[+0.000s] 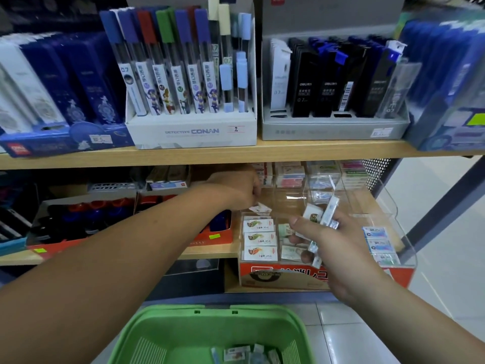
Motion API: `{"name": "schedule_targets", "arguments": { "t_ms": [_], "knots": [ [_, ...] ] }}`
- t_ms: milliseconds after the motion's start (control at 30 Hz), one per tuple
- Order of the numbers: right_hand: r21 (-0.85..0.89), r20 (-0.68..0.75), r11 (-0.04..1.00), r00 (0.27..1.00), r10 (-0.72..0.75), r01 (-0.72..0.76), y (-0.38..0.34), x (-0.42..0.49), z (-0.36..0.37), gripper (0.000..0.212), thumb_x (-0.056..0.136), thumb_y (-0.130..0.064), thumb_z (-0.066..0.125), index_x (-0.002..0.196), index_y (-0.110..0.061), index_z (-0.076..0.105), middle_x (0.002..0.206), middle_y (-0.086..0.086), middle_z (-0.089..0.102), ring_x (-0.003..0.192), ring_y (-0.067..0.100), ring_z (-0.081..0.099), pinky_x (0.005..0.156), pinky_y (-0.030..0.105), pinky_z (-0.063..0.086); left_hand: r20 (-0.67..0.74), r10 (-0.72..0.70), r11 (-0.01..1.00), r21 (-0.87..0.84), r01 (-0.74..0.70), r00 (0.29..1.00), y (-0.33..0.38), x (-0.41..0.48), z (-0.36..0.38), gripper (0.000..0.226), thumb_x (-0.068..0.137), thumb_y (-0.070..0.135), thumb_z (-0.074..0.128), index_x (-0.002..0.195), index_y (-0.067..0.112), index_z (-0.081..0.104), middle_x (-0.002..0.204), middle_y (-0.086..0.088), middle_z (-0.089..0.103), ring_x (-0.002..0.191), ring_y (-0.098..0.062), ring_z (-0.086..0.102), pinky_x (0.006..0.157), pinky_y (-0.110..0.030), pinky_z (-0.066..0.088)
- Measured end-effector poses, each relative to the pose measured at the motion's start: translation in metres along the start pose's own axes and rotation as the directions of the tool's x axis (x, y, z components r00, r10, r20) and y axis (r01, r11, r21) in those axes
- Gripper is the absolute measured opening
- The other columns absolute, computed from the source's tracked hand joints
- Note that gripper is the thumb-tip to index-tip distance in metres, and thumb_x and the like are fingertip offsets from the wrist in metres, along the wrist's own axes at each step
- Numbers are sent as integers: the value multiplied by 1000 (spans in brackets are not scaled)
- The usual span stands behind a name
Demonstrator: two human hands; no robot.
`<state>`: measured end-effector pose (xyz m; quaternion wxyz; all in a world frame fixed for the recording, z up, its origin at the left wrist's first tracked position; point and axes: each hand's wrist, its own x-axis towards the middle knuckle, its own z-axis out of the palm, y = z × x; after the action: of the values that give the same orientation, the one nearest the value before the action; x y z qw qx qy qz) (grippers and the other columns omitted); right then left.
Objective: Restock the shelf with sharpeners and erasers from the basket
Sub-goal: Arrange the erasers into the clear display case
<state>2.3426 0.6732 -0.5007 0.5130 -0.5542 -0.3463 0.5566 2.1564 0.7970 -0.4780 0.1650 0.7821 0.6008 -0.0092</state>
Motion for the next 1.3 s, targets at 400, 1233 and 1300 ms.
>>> {"name": "schedule_targets", "arguments": {
  "t_ms": [400,1233,1300],
  "knots": [
    [9,4,1000,1000,12,-12,-2,-3,3,20,85,-9,83,100,-14,71,90,6,80,78,25,76,56,35,46,222,80,963,-270,-18,972,-9,-24,-10,37,109,37,45,146,38,50,125,12,71,45,-13,57,43,-23,47],
    [11,2,1000,1000,-13,13,-6,-6,5,15,87,-6,80,96,-14,70,83,4,79,71,23,74,56,35,45,254,76,994,-98,-53,964,-1,-21,-8,43,108,52,39,144,35,55,119,3,61,62,-14,64,51,-25,52],
    [17,-1,1000,1000,-12,12,-7,-8,6,16,87,-6,80,96,-14,70,82,5,78,69,22,73,52,33,46,243,97,988,-137,-65,965,-6,-19,-5,38,108,37,48,146,37,53,127,5,55,58,-12,64,48,-23,50]
  ]
}}
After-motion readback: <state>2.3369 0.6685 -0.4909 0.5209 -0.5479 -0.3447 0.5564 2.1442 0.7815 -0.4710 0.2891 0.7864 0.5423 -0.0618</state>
